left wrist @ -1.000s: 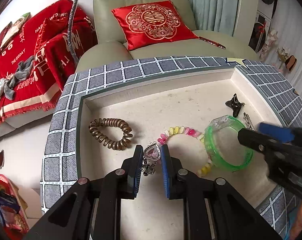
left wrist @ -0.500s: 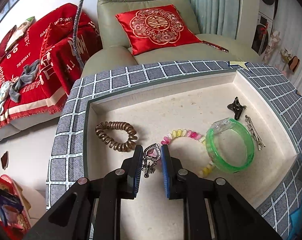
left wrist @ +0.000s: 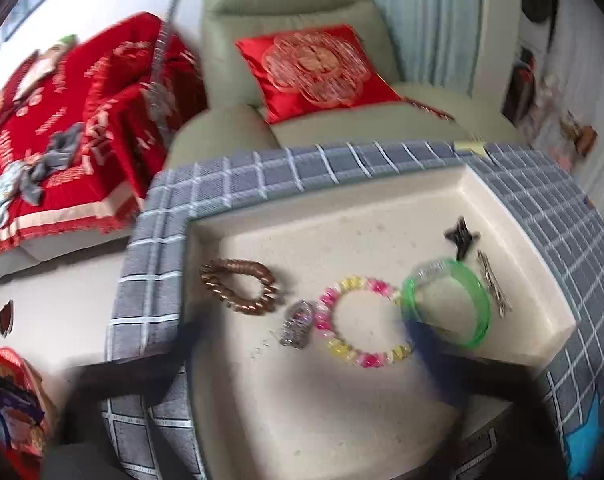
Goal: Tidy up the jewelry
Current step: 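Lower the pendant and bangle into the tray and open both tools, then move both tools back over the remaining jewelry on the tablecloth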
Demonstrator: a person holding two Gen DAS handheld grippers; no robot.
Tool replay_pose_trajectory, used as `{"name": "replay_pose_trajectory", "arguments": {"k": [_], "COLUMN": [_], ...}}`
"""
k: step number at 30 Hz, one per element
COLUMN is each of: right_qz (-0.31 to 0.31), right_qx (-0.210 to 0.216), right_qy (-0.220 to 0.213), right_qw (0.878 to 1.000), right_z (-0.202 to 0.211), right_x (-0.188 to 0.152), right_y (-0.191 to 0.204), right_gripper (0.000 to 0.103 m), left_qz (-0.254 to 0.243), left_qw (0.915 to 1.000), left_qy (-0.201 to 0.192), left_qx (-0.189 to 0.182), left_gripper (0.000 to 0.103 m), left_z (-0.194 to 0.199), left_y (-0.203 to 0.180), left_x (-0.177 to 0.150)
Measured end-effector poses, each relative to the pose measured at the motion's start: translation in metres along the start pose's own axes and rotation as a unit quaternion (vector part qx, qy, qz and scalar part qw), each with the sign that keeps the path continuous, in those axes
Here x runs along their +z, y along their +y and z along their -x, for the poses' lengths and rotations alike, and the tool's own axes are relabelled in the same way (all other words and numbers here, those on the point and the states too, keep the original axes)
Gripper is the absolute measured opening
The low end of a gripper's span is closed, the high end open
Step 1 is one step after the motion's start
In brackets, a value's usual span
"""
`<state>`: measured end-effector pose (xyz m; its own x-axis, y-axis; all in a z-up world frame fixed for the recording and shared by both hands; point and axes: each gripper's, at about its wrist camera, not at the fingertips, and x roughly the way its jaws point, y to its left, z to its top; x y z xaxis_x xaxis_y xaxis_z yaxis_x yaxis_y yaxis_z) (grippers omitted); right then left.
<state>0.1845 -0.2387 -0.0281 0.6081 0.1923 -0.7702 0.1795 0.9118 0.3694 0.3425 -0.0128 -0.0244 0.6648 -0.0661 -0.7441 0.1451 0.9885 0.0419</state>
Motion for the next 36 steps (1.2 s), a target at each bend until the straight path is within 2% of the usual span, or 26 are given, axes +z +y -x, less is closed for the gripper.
{"name": "replay_pose_trajectory", "arguments": {"k": [3,5,6,8,9,10,11,16,24,33,36], "right_qz": [0.004,0.008,0.010,0.012,0.012,0.012,0.011,0.013,0.011,0.033,0.033], "right_qx": [0.000,0.003,0.005,0.010,0.013,0.016,0.020,0.028,0.010,-0.027,-0.039], "right_qy": [0.001,0.000,-0.002,-0.009,-0.011,-0.015,-0.023,-0.038,0.015,0.047,0.054], "right_qw": [1.000,1.000,1.000,1.000,1.000,1.000,0.999,0.999,1.000,0.998,0.997], "right_z": [0.004,0.008,0.011,0.017,0.020,0.023,0.028,0.043,0.047,0.049,0.048], "right_x": [-0.006,-0.010,-0.013,-0.017,-0.019,-0.022,-0.025,-0.040,-0.068,-0.113,-0.123], "right_y": [0.001,0.003,0.005,0.006,0.006,0.006,0.006,0.009,0.003,-0.002,-0.008], "right_gripper": [0.071,0.076,0.083,0.084,0.090,0.101,0.103,0.103,0.103,0.103,0.103], "left_qz": [-0.004,-0.005,-0.007,-0.011,-0.014,-0.015,-0.017,-0.018,-0.041,-0.051,-0.054], "left_qw": [0.9999,0.9999,0.9998,0.9997,0.9996,0.9995,0.9994,0.9991,0.9983,0.9968,0.9967], "left_qy": [-0.007,-0.014,-0.019,-0.023,-0.024,-0.026,-0.027,-0.018,-0.027,0.018,0.019], "left_qx": [-0.008,-0.008,-0.008,-0.007,-0.010,-0.013,-0.014,-0.033,-0.031,-0.058,-0.057], "left_gripper": [0.103,0.103,0.103,0.103,0.103,0.103,0.103,0.103,0.103,0.103,0.103], "left_z": [0.013,0.023,0.030,0.041,0.047,0.053,0.057,0.078,0.108,0.103,0.106], "left_y": [0.001,0.002,0.002,0.002,0.003,0.003,0.003,0.005,-0.004,-0.007,-0.007], "left_x": [0.000,-0.003,-0.006,-0.013,-0.018,-0.023,-0.029,-0.057,-0.100,-0.135,-0.139]}}
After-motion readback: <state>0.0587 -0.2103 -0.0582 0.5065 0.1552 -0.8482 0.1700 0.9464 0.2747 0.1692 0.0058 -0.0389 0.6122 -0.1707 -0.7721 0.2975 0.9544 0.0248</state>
